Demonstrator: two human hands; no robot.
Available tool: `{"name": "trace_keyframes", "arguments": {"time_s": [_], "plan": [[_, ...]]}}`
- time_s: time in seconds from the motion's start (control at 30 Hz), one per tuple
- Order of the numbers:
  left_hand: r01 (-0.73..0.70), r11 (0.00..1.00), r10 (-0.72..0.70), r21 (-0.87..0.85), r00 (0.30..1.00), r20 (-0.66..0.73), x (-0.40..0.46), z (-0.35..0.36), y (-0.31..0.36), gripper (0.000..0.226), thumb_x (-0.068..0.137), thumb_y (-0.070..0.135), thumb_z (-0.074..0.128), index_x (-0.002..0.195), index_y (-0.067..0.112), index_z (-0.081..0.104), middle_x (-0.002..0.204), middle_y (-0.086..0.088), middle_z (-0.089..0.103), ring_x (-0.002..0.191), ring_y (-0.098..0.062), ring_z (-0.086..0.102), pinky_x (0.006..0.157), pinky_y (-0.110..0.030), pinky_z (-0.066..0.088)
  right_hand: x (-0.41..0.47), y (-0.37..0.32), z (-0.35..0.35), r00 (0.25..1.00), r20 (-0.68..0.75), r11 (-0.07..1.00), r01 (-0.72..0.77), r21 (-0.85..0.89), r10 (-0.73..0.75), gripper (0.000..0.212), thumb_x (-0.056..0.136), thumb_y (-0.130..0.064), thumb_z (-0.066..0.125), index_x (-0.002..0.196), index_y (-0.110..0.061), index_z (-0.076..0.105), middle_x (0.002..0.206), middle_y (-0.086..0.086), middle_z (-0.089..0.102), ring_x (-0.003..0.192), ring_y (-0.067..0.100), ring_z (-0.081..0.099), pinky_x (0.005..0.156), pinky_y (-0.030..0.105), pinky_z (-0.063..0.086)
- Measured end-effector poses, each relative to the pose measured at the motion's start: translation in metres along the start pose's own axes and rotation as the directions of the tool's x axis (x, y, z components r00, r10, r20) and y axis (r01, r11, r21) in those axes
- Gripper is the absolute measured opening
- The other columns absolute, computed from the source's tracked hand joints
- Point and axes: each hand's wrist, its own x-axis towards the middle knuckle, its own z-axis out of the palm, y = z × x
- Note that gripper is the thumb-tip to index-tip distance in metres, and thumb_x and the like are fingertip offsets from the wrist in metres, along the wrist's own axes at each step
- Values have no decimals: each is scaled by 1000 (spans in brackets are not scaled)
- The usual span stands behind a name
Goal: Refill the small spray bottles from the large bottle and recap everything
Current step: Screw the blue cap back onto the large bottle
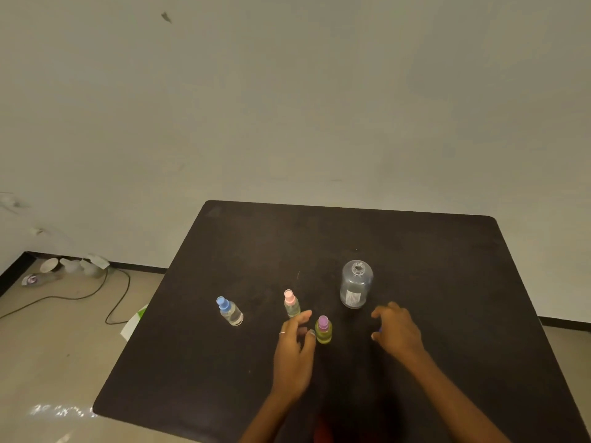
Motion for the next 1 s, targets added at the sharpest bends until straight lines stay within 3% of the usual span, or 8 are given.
{"name": "trace_keyframes", "arguments": {"time_s": [0.2,0.3,0.37,0.47,0.53,0.6,0.87,1.0], "plan": [[-86,995,77,-47,983,-164,1,5,22,29,98,17,43,121,32,51,121,18,51,108,17,46,88,-9,37,4,17,14,999,34,1000,25,5,-26,23,89,-15,58,111,-21,61,118,2,53,107,18,55,89,34,50],[-185,982,189,43,964,-187,5,5,38,31,96,21,47,121,39,47,120,18,48,112,6,47,93,-21,40,12,26,7,999,-26,987,-29,155,33,18,86,-14,63,103,-20,65,113,3,61,101,19,60,85,32,51],[-229,967,245,113,956,-162,12,8,47,34,93,22,53,123,37,47,125,16,45,118,0,45,96,-26,41,20,29,-9,979,-160,936,-63,346,125,15,81,-12,66,93,-19,70,100,5,69,92,24,64,80,33,50],[-279,934,299,222,952,-64,30,19,59,43,88,28,57,128,34,44,129,19,41,122,-3,42,102,-36,39,29,23,-44,941,-214,717,-42,696,262,13,80,-9,64,77,-22,68,87,9,72,78,26,68,73,38,56],[-284,926,288,247,957,23,45,30,64,51,86,29,60,133,30,40,134,13,40,123,-6,41,105,-35,38,30,14,-69,954,-129,469,-13,883,271,11,86,-6,61,84,-15,65,88,12,69,72,24,68,63,31,59],[-259,933,241,250,965,101,60,41,66,60,85,28,63,138,24,35,141,5,38,127,-11,40,106,-30,37,29,4,-90,973,-102,376,18,926,206,10,89,-5,59,96,-11,64,89,9,67,74,21,68,59,22,57],[-172,947,90,270,952,291,93,67,60,76,83,34,67,144,17,26,148,-3,33,133,-19,36,108,-34,34,32,-18,-108,999,-19,354,29,935,-31,28,85,2,62,109,-12,66,103,8,67,95,20,67,78,28,56],[-150,952,83,267,965,247,99,71,57,71,81,31,69,141,18,34,143,-2,42,129,-19,41,106,-34,37,36,-22,-103,993,-115,463,120,878,-40,27,79,-1,70,101,-15,67,100,5,69,95,17,66,78,29,56]]}}
